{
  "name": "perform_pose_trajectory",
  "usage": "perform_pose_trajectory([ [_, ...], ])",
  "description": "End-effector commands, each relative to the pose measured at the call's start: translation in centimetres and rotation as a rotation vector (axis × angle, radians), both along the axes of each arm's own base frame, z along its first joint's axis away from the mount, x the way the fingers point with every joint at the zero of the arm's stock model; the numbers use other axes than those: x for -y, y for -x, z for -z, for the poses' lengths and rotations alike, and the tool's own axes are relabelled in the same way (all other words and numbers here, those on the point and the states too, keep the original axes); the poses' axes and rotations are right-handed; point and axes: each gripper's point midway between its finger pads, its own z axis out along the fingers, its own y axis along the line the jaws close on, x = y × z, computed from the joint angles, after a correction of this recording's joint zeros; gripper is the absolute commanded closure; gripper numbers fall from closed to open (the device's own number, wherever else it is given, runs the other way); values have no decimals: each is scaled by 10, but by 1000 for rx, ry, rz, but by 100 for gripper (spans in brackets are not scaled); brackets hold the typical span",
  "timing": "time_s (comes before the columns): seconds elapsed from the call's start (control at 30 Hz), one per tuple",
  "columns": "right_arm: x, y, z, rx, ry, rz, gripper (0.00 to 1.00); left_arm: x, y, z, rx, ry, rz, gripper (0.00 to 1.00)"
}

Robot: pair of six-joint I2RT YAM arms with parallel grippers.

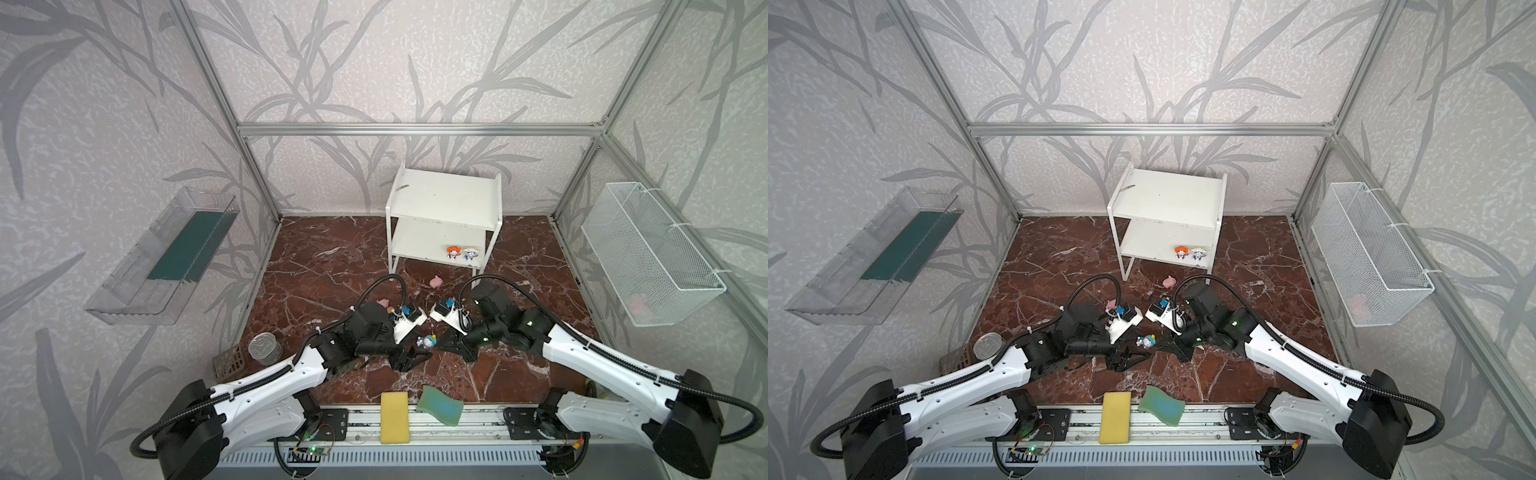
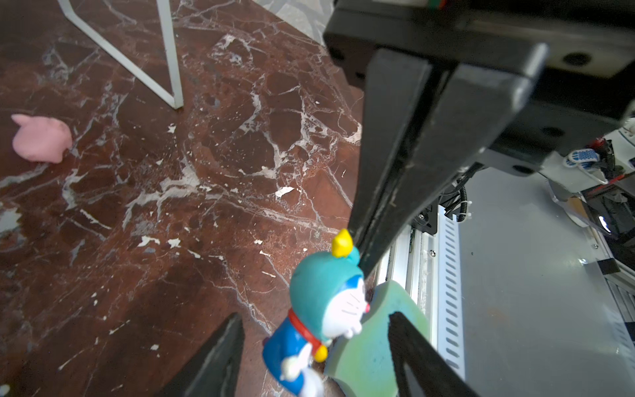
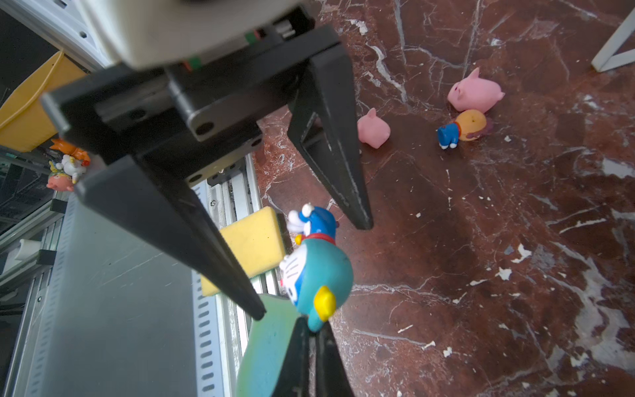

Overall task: Place and organize the plastic toys onto the shelf
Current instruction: 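Carry the teal figurine toward the left gripper while the left gripper approaches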

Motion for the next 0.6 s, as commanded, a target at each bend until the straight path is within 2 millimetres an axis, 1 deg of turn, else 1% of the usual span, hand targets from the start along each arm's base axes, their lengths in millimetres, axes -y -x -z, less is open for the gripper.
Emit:
perform_pose_trajectory([
  [0.0, -1, 4, -9, -1, 1, -37, 100, 2, 7, -5, 10, 25, 38, 43],
  [0.2, -1, 0, -9, 14, 9, -33, 100, 3, 10, -5, -1, 22, 56, 62],
  [0.33, -4, -4, -8, 19, 9, -28, 100, 4, 12, -6, -6, 19, 63, 72],
  [0.4, -6, -6, -8, 25, 4, -24, 100, 4, 13, -6, -7, 20, 67, 76],
  [0.43, -7, -8, -8, 28, 1, -18, 100, 4, 13, -6, -7, 22, 66, 79],
  [0.47, -7, -10, -9, 28, -2, -3, 97, 4, 12, -7, -2, 24, 64, 81],
  [0.5, -7, -13, -11, 30, -7, 10, 91, 4, 11, -7, 2, 24, 54, 81],
  [0.57, -6, -19, -13, 10, -27, 52, 73, 2, 6, -8, 25, 28, 27, 83],
])
